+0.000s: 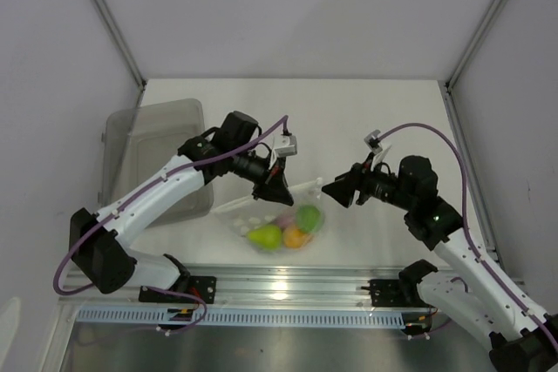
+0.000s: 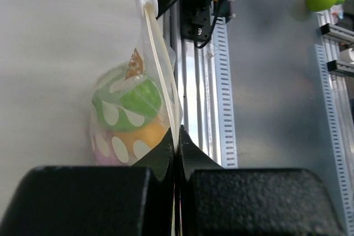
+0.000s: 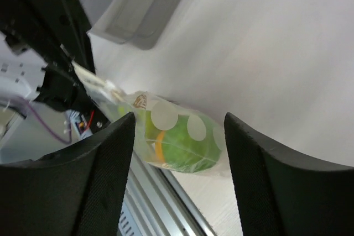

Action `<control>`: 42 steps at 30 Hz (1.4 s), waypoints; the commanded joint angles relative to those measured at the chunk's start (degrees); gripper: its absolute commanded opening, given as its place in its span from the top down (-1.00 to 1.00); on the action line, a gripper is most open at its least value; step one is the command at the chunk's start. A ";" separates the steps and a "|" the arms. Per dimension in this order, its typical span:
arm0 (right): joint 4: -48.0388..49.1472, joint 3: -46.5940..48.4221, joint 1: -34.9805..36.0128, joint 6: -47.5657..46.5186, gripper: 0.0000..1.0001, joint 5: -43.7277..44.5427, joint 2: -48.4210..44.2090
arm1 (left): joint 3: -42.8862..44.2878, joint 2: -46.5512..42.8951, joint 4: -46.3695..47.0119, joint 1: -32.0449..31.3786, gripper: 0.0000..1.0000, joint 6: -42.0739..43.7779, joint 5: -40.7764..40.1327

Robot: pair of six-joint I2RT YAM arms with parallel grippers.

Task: Place the food in the zip-top bag and seal the zipper
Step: Zip the zipper food storage bag at the center of the board.

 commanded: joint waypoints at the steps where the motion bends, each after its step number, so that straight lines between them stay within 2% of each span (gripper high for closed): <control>1: 8.29 -2.41 -0.47 -2.74 -0.31 -13.77 0.83 | 2.84 0.07 -1.77 1.78 0.99 3.38 11.22; 4: 13.64 -4.08 -0.12 -2.21 -0.20 -18.60 1.71 | 4.86 1.82 -5.20 1.78 0.99 5.22 12.10; 13: 17.70 -6.80 0.93 -0.72 -0.05 -19.77 -0.48 | 4.95 2.97 -5.29 1.87 0.99 5.23 12.89; 19: 22.80 -7.95 1.11 0.69 0.17 -23.54 2.58 | 3.72 2.53 -4.42 1.87 0.99 5.67 16.14; 20: 23.50 -8.04 1.37 1.04 0.24 -23.89 3.03 | 3.90 2.53 -4.59 1.87 0.99 6.19 16.75; 21: 24.55 -8.04 1.72 1.13 0.43 -24.07 3.38 | 3.81 2.36 -4.51 1.96 0.99 6.02 17.10; 22: 25.08 -8.04 1.90 1.39 0.53 -23.90 3.73 | 3.72 2.44 -4.42 1.96 0.99 6.02 17.28; 24: 27.28 -8.39 2.25 2.27 0.92 -23.72 3.73 | 3.90 2.79 -4.85 1.96 0.99 6.28 18.16; 25: 27.98 -8.47 2.34 2.62 1.00 -23.29 3.82 | 3.81 2.97 -5.12 1.96 0.99 6.46 18.25; 29: 29.57 -8.91 2.78 4.55 1.00 -20.65 3.56 | 3.02 3.33 -4.08 1.87 0.99 4.98 15.80; 31: 29.04 -9.09 3.13 5.34 1.00 -18.72 3.30 | 1.62 2.10 -1.53 1.87 0.87 2.52 10.47; 32: 28.08 -9.18 4.00 5.44 1.00 -16.62 3.03 | 1.00 1.40 1.79 1.96 0.75 -0.63 8.25; 33: 27.47 -9.35 4.45 5.61 1.00 -15.38 2.86 | 0.04 0.69 3.22 1.96 0.48 -1.88 6.06; 34: 24.41 -9.09 5.67 5.26 1.00 -12.33 2.59 | -1.01 -0.79 6.45 1.96 0.36 -4.32 1.86; 35: 22.90 -8.83 6.29 4.74 1.00 -11.08 2.16 | -2.77 -1.76 8.48 1.87 0.11 -5.57 -0.01; 38: 20.26 -9.35 7.35 4.12 1.00 -8.35 0.93 | -6.81 -5.80 15.78 1.70 -0.15 -9.08 -5.46; 42: 18.94 -9.79 7.44 4.82 1.00 -7.55 0.13 | -8.76 -9.85 20.45 1.34 -0.26 -10.76 -10.57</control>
